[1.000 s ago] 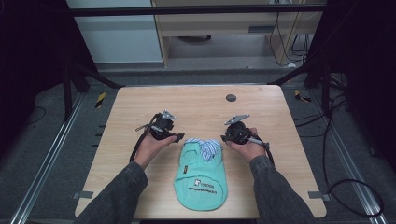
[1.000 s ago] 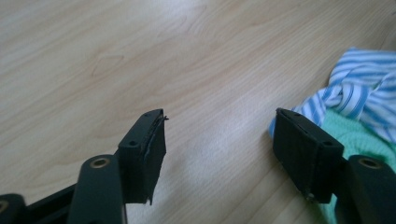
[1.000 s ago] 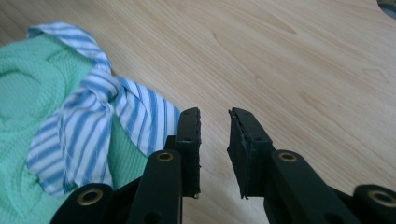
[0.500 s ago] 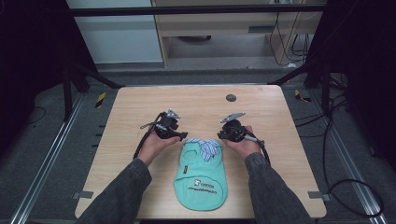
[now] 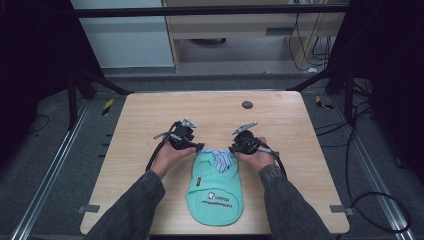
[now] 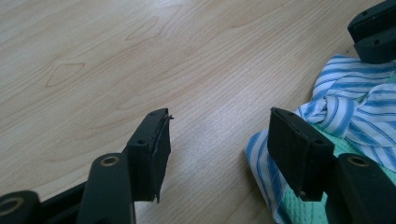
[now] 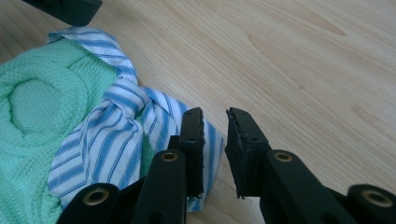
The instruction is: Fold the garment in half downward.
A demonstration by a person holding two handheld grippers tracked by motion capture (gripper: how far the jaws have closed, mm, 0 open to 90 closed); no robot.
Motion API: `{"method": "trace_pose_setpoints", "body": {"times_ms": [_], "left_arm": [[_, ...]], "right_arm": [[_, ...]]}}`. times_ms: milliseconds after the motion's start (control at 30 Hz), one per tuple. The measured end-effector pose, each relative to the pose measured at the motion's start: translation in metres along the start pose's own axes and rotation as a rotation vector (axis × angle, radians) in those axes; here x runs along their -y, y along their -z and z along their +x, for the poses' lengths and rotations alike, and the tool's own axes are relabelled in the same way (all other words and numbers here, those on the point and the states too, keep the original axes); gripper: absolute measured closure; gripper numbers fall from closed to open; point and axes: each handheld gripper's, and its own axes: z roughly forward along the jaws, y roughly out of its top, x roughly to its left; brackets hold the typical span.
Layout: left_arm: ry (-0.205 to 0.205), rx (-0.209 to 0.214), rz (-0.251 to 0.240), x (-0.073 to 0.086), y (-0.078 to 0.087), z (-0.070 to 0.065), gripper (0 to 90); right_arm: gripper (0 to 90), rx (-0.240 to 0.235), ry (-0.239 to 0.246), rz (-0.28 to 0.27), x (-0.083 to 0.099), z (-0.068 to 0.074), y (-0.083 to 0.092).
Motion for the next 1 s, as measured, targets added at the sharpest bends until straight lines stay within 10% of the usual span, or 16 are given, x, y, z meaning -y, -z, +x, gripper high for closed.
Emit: {"method": "trace_pose_setpoints", "body": {"times_ms": [733,1000], "left_arm": [[-0.031,0.019,0.077,0.013,-0.016,-0.008,35.6],[-0.064,0.057,0.052,0.019,-0.012,-0.02,69.1]], "right_arm": [[61.4,-0.011,-0.031,0.046,0.01,0.003,-0.009],[74.9,-0.035,-0.016,0.052,0.01,0.007,-0.008]]}}
